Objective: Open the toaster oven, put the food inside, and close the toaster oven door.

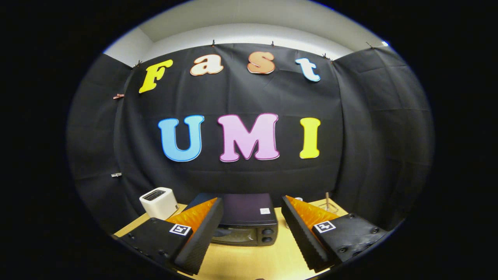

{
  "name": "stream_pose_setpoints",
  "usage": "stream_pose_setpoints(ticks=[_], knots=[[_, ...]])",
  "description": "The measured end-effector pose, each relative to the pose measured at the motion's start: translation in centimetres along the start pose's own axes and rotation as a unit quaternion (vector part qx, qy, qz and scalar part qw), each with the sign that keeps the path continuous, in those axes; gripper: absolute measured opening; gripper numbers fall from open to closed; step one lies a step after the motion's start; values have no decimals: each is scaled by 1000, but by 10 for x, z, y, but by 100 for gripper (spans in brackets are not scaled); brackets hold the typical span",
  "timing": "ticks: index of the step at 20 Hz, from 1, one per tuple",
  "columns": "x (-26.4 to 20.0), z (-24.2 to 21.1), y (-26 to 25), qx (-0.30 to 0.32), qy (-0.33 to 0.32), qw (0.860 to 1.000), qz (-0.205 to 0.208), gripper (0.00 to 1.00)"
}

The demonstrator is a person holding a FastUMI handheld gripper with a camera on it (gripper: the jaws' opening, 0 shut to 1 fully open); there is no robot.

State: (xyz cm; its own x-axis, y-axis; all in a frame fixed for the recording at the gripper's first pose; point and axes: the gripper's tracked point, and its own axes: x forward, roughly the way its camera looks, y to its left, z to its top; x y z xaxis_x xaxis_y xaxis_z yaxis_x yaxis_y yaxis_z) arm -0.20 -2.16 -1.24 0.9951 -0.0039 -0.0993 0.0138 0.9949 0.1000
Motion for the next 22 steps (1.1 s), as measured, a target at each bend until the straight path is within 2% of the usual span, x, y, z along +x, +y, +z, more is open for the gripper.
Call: stream_pose_setpoints(ticks=[4, 7, 22], knots=[[-46, 7, -47, -16, -13, 999, -40, 98], [-72, 10, -64, -23, -11, 998, -55, 98], [-68, 18, -37, 14, -3, 1000, -20, 98]])
